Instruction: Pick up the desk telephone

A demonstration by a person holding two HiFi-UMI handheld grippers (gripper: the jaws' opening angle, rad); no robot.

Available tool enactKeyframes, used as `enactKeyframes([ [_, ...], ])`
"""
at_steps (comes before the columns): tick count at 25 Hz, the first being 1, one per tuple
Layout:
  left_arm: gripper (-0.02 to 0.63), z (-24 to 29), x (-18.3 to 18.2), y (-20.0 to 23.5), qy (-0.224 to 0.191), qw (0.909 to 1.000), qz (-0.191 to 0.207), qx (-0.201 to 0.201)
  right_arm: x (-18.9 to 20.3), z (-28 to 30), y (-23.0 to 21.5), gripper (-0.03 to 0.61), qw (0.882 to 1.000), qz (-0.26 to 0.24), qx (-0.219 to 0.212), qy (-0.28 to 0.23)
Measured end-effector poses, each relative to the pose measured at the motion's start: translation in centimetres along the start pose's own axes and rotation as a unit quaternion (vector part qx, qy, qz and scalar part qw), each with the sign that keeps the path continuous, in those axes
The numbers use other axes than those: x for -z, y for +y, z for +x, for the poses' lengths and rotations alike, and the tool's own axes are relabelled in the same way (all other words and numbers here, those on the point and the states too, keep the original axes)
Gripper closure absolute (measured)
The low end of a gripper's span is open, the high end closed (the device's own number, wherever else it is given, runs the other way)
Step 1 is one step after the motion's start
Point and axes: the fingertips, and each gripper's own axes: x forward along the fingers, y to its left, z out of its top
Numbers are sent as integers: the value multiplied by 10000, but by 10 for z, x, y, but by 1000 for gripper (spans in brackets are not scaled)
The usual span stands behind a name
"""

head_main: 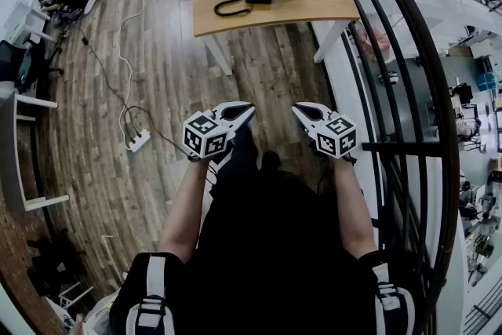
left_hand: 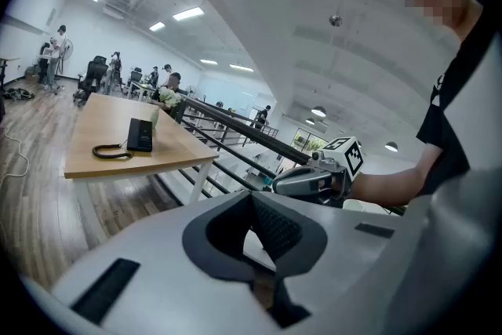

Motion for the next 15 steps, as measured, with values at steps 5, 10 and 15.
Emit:
enactKeyframes([
  [5,592,-1,2,2,-26,10000,-28,-27,2,2,2,555,10000,6,-36,-2],
  [10,592,2,1,1,-55,10000,-32,-10,3,0,1,555,10000,10,-20,22],
  [15,592,1,1,-1,-71,10000,-49,10,4,-1,2,555,9999,90,-34,44],
])
